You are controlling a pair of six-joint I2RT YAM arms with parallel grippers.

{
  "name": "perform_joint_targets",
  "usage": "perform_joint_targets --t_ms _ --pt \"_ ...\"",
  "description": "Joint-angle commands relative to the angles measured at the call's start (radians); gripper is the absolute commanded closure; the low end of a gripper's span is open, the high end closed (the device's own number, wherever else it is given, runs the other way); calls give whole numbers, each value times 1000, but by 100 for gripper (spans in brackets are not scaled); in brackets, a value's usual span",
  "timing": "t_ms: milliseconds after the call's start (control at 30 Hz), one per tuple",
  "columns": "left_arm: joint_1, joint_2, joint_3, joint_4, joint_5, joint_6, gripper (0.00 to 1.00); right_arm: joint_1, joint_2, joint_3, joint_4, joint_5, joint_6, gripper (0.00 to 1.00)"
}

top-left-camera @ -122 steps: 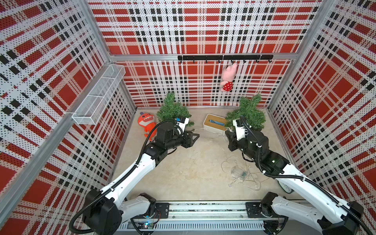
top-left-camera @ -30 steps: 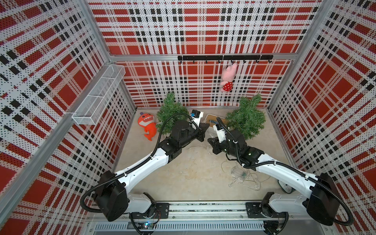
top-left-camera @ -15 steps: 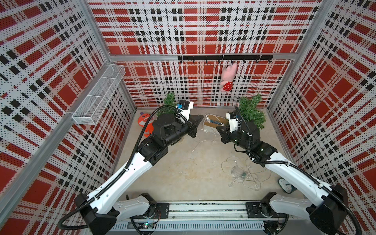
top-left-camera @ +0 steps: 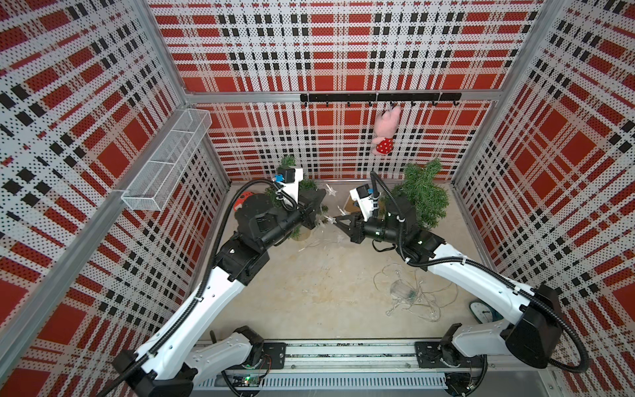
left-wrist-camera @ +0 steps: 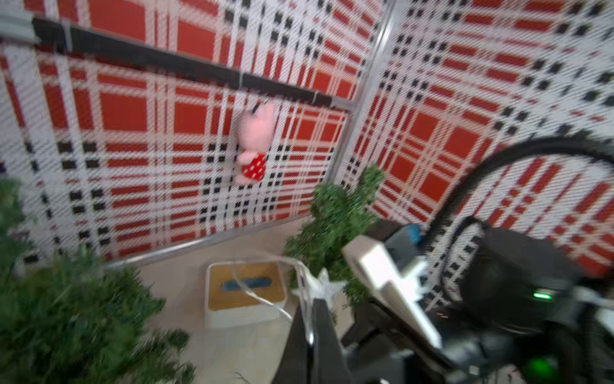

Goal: Wrap string light around the christmas tree
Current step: Adjust the light string.

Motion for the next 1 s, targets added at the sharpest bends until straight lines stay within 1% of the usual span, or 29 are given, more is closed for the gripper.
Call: perform_joint_targets --t_ms 0,67,100,167,200,233,300,333,367,400,433,467,500,533,567,600,633,700,800,833,867,967 --pt "5 17 -125 32 -49 14 100 -7 -54 7 272 -69 221 100" --pt "0 13 -176 81 -76 14 100 -14 -37 87 109 -41 162 100" --pt "1 12 -191 90 -89 16 100 -18 -34 98 92 -47 164 100" --pt "7 2 -207 91 -111 17 100 -31 -41 70 193 -105 237 100" --pt "13 -10 -212 91 -108 19 100 -31 -37 65 208 -120 241 100" --pt "18 -27 -222 92 -105 17 100 -27 -23 86 129 -105 194 100" --pt "40 -70 -232 99 -93 8 100 -18 15 162 -152 16 59 100" --pt "58 -92 -233 98 -89 1 100 -35 15 176 -204 -11 45 100" --pt "74 -109 -231 90 -87 -2 100 -67 -7 140 -126 -97 100 100" --pt "92 -129 -224 75 -89 0 100 -108 -52 51 88 -176 232 100" --pt "102 -142 -217 64 -88 3 100 -140 -84 -25 291 -209 355 100" --pt "114 -158 -213 54 -85 9 100 -166 -104 -70 400 -213 425 100" --pt "118 -168 -210 47 -82 17 100 -175 -96 -50 323 -207 405 100" --pt "119 -171 -206 42 -84 25 100 -171 -72 6 146 -180 312 100" --pt "118 -174 -203 36 -83 32 100 -150 -48 94 -76 -112 173 100" --pt "117 -175 -197 31 -80 34 100 -124 -28 142 -222 -32 74 100" --pt "117 -174 -188 27 -70 33 100 -106 -22 151 -273 37 25 100" --pt "118 -185 -167 37 17 13 100 -81 -23 137 -302 149 -13 100" --pt "103 -196 -155 122 230 -70 100 -65 -15 101 -297 258 -23 100" --pt "86 -191 -147 134 252 -82 100 -57 -10 92 -282 264 -52 100" --pt "59 -183 -136 131 250 -81 100 -48 -7 76 -246 249 -56 100" --pt "-6 -144 -119 114 243 -78 96 -16 1 24 -95 209 16 100"
